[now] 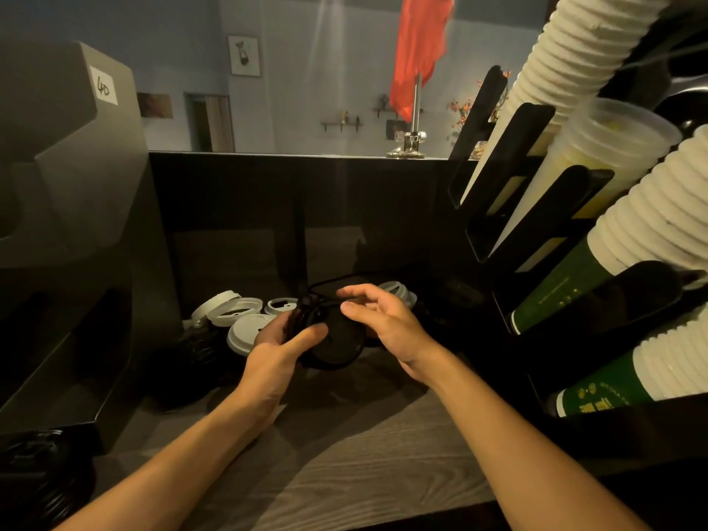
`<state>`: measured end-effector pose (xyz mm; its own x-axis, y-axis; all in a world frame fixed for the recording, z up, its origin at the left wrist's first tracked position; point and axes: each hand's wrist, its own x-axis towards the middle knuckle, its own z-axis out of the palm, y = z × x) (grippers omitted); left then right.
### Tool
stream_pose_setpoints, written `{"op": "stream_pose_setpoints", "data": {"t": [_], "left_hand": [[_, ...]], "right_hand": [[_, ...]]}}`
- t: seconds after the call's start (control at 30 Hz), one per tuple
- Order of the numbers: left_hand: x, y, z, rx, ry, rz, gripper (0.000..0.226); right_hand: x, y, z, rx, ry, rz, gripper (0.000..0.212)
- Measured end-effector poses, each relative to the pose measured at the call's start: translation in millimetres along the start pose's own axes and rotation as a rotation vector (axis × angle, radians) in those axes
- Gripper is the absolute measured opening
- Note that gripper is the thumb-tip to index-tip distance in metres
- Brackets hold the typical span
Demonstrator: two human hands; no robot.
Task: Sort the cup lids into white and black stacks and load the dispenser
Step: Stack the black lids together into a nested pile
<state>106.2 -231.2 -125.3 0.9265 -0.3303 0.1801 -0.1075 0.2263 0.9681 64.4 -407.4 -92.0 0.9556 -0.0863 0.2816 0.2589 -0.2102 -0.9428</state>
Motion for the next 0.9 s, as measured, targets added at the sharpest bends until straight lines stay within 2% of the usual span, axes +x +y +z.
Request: {"op": "stream_pose_setpoints", "data": {"t": [0.07,0.17,0.23,0.3,0.4,0.53,0.63,0.8,0.9], "left_hand": [[1.7,-1.9,-0.2,0.025,0.034,0.006,0.030],[3.8,-3.5,-1.8,0.053,0.083,0.006,0.028],[4.5,-3.8,-3.0,0.061,0.108,-0.003,0.024],[4.8,-3.6,-2.9,0.060,0.115,-0.004,0.023],[5.7,-4.7,-3.3,0.066,0.108,-0.008,0.025],[6.7,-6.2,-4.4,0.076,0.108,-0.008,0.030],[6.9,-6.7,-5.0,0.079,0.113,-0.012,0.028],[5.7,-3.3,-4.2,0.085,0.131,-0.003,0.025],[4.6,-1.5,-4.1,0.073,0.154,0.003,0.022]], "right_hand": [[6.1,8.2,-3.4,-0.181,0.120,-0.037,0.023],[12.7,21.2,-17.4,-0.921,0.307,-0.126,0.026],[13.0,28.0,-22.1,-1.204,0.246,-0.076,0.037],[12.1,33.3,-21.8,-1.329,0.119,0.016,0.048],[12.3,34.0,-19.1,-1.313,0.015,0.080,0.055],[12.7,31.4,-18.1,-1.237,0.017,0.063,0.057],[10.3,32.4,-18.6,-1.207,-0.041,0.099,0.061],[11.4,32.1,-18.4,-1.159,0.021,0.102,0.035],[10.9,28.7,-18.1,-1.114,0.042,0.133,0.031]]}}
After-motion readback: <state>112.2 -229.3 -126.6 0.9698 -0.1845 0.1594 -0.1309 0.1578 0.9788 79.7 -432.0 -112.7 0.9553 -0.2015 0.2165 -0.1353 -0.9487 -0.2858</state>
